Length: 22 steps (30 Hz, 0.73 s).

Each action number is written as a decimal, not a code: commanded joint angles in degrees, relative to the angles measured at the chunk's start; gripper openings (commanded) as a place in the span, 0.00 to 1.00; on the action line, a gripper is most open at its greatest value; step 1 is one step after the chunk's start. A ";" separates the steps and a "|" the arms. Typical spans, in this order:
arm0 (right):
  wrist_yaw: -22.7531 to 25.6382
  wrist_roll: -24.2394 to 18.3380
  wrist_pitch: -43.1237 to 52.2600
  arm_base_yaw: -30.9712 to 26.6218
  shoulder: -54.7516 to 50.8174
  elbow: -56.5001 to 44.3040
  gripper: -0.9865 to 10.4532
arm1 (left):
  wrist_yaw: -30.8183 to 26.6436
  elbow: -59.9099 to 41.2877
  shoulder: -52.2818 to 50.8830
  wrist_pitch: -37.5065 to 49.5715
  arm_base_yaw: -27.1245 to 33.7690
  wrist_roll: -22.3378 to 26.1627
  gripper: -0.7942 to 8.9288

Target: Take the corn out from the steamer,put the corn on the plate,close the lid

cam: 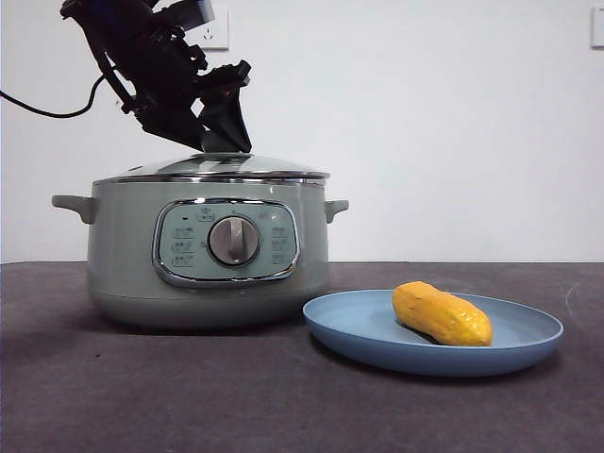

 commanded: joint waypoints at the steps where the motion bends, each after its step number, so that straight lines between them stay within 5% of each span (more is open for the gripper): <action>1: 0.31 -0.44 0.50 0.04 0.17 -0.28 0.58 | -0.46 -0.70 0.76 -2.67 -0.09 1.66 0.07; 22: 0.31 -0.48 0.50 0.04 0.17 -0.28 0.58 | -0.59 -0.70 0.76 -4.59 0.28 1.88 0.07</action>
